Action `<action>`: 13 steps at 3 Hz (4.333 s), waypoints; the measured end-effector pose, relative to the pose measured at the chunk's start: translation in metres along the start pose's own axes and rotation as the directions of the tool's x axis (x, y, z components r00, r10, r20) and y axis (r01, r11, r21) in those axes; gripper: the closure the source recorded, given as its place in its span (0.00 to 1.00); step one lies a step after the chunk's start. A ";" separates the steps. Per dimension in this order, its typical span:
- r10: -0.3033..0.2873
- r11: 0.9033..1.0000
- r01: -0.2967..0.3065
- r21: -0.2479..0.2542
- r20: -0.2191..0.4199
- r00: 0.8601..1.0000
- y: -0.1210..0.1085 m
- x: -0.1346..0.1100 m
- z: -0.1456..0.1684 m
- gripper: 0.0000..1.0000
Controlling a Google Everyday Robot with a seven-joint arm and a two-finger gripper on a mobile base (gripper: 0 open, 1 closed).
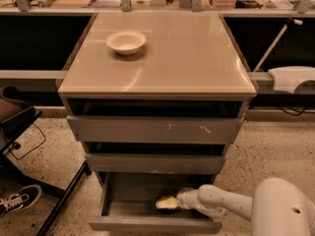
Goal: Pick coke can from bottom drawer and place on counter
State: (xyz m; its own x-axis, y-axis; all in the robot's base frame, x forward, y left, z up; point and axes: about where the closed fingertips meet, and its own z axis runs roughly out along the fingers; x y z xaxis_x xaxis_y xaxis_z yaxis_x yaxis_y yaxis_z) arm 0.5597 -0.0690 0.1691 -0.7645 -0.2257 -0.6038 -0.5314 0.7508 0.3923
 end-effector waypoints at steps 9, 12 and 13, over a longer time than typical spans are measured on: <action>0.049 0.997 -0.055 0.053 0.103 0.994 -0.029 0.031 0.025 0.14; 0.049 0.997 -0.055 0.053 0.103 0.993 -0.030 0.029 0.021 0.84; 0.035 0.991 -0.053 0.126 0.143 0.989 -0.039 0.010 -0.016 1.00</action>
Offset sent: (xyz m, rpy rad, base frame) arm 0.0262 -0.0368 -0.0468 0.0701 -0.0220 -0.0735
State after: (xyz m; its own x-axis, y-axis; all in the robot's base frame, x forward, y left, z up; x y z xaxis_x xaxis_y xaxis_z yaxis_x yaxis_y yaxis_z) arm 0.5665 -0.1105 0.1591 -0.7223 -0.1082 -0.6831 -0.4398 0.8341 0.3329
